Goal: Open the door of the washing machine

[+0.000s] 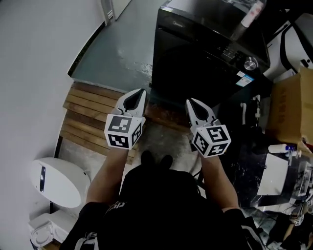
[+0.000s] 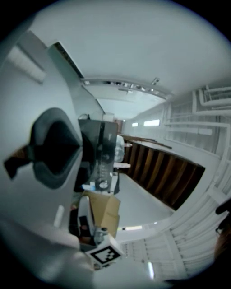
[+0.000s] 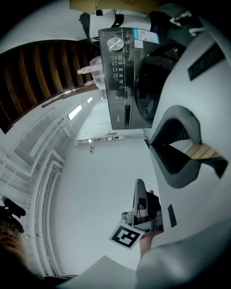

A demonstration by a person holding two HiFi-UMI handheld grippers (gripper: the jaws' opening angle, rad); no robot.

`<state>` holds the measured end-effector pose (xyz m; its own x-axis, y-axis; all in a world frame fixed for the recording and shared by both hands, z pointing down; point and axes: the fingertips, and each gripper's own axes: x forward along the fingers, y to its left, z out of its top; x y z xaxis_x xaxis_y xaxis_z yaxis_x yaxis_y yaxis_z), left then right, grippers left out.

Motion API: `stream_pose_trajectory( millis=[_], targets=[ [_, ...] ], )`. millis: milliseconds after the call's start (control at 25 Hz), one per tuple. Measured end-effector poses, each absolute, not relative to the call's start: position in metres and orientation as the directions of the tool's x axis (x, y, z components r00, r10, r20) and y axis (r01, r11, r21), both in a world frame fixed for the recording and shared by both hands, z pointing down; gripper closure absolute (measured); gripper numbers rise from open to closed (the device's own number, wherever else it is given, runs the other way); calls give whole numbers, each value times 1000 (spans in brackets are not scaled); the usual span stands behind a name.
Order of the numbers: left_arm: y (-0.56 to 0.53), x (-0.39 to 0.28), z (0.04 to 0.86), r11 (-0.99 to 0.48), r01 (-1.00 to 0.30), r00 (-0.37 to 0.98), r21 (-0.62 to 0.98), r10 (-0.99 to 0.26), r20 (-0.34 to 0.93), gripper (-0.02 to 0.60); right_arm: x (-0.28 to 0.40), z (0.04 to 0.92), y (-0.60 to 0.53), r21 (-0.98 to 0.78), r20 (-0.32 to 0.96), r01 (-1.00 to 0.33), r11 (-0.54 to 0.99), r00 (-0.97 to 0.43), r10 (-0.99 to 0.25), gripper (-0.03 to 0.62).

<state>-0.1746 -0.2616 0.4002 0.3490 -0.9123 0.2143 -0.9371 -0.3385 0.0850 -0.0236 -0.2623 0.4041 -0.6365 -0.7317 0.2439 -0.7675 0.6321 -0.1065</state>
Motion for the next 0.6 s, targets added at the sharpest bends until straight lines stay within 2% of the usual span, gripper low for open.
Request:
stream_pose_trajectory(
  millis=[120,400,600],
  targets=[
    [-278,-143,398,-380,-921,390,86,-896,212,574,8,409,-276,-111,259,-795,596,-602,-755,597],
    [-306,-96,396,-465,-881,471,83,-856,211,574,61,428,-308,-119,282,-851,512,-523,-804,527],
    [-341,-83,401,-531,-843,537,90,-814,223,573,64,449,-334,-105,348,-876,471,-476,-807,443]
  ],
)
